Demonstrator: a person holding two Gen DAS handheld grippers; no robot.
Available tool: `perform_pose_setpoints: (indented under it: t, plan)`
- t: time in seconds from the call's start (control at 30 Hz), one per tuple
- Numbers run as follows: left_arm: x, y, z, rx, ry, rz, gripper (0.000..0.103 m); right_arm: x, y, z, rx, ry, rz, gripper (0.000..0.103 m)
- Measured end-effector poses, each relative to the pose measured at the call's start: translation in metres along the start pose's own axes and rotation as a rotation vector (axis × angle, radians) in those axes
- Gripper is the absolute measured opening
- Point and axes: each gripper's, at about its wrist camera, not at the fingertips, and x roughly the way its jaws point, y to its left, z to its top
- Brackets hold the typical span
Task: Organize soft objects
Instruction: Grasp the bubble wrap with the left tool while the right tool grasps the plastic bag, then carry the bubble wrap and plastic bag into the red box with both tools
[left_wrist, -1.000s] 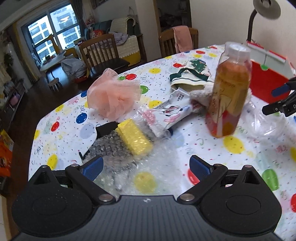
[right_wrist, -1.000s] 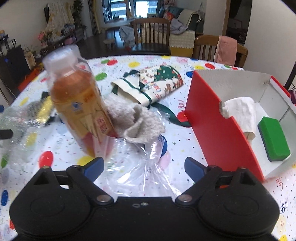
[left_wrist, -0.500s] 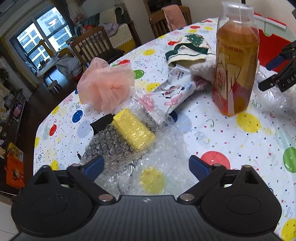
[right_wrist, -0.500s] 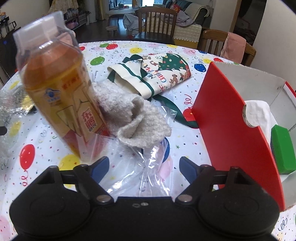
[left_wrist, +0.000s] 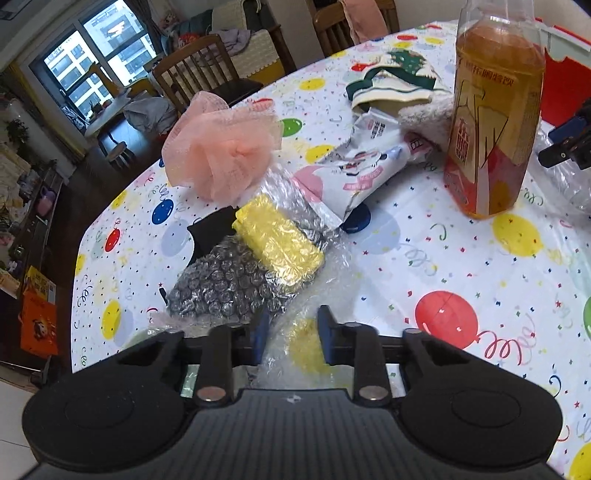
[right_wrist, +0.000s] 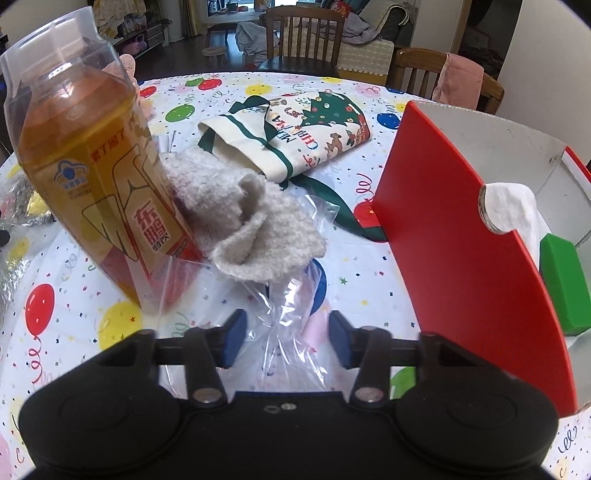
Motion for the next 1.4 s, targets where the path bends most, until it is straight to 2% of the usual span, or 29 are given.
perform_pose_setpoints:
  t: [0.03,0.27,0.53,0.83,1.23,1.4]
  plan:
    - [-0.002,0.001,0.000,-0.008,-0.008,-0.005,0.011,0.000,0.000,0.000,-0.001,-0.001,-0.003,0.030]
    - [-0.020,0.008,0.001,-0.077,-0.052,-0.027,0.009,-0.013,0.001,-0.005,0.001,-0.025,-0.013,0.024]
    - [-0.044,0.015,0.002,-0.190,-0.114,-0.062,0.008,-0.041,-0.006,-0.009,0.046,-0.037,0.009,0.023]
    - [-0.088,0.011,0.011,-0.281,-0.202,-0.108,0.008,-0.091,-0.013,-0.013,0.068,-0.081,0.041,0.023]
    - [-0.143,-0.006,0.043,-0.359,-0.274,-0.248,0.008,-0.141,-0.029,-0.012,0.089,-0.090,0.065,0.023]
    - [-0.162,-0.021,0.058,-0.357,-0.320,-0.298,0.008,-0.155,-0.039,-0.009,0.086,-0.107,0.072,0.023]
